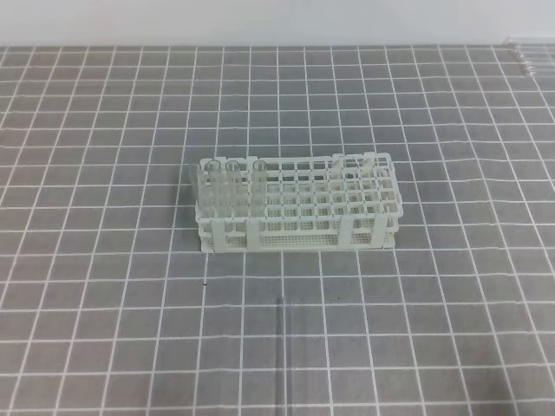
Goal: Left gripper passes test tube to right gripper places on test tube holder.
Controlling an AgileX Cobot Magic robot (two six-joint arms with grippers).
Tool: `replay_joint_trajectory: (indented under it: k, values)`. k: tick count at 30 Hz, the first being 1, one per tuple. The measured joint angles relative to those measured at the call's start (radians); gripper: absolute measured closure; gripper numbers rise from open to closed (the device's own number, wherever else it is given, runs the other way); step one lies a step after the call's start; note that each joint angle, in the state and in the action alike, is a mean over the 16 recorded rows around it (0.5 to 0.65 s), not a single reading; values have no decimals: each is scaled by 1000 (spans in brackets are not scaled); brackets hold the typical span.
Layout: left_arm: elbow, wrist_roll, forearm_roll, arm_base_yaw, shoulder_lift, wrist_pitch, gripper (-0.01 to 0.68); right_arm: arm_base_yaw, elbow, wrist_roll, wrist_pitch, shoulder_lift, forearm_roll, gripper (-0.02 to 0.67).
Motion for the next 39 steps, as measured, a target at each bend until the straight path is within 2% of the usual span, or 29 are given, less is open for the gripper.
replay_joint_trajectory:
  k: [14,20,26,30,39]
  values:
    - [-3,-3,-24,0,7,-15,674,0,0,1,0,0,0,662]
    - [-6,-8,-54,-1,14,-71,675,0,0,1,-1,0,0,662]
    - [-2,-53,-151,0,2,-178,674,0,0,2,-47,0,25,662]
    - [-3,-104,-227,0,7,-244,675,0,0,2,-141,0,118,662]
    - [-5,-208,-360,0,12,-316,675,0,-1,2,-427,0,443,662]
